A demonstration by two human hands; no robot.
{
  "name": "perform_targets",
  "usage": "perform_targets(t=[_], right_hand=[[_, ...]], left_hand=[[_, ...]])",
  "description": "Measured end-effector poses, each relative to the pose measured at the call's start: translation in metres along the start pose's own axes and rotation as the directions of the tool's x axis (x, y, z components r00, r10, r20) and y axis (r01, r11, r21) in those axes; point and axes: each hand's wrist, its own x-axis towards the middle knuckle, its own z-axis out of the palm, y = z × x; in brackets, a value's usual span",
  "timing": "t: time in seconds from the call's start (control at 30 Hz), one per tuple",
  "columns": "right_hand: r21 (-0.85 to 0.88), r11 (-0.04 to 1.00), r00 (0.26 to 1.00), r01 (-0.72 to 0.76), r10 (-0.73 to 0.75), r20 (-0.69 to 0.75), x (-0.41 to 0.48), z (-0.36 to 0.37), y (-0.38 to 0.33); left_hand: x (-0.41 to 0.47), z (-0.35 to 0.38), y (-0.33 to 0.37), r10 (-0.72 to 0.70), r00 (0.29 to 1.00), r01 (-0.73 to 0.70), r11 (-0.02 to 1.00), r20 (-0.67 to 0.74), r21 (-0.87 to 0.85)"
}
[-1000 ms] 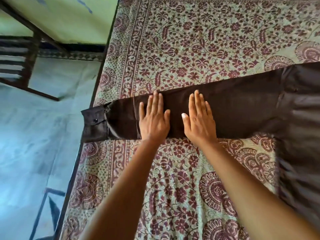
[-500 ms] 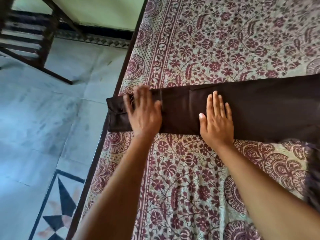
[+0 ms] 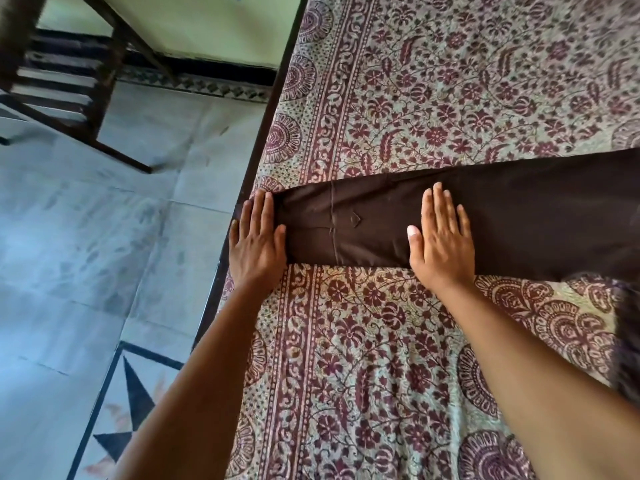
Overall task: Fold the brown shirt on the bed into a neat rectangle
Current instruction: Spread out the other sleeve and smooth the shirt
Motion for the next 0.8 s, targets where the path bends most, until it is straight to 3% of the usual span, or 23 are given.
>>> perform_targets(t=[0.13,0.3,0.4,0.57,0.8], right_hand=[[-0.012,1.000,1.000,0.000,0.000,0.022,0.000,0.000,0.001],[0.011,1.000,0.989,-0.026,0.024,0.146,0.005,-0.006,0.003],[0.225,0.969,0.979,-0.106,0.062,0.194,-0.005,-0.025,0.001],[0.508,0.846,0.964,-0.164,0.246,-0.100,-0.079,-0.071,0.009],[0.539,0.836,0.888,-0.102,0.320,-0.329,-0.195,-0.155,0.107]], left_hand=[[0.001,0.002,0.002,-0.002,1.000,0.003,0.999,-0.012,0.043],[0.002,-0.007,0.007,-0.044,0.994,0.036,0.996,0.097,0.088],[-0.003,-0.027,0.027,-0.037,0.992,0.025,0.995,0.122,0.095],[-0.060,-0.057,0.098,0.126,0.987,-0.109,0.983,0.103,-0.150],[-0.162,-0.099,0.238,0.391,0.920,-0.372,0.854,-0.022,-0.364]])
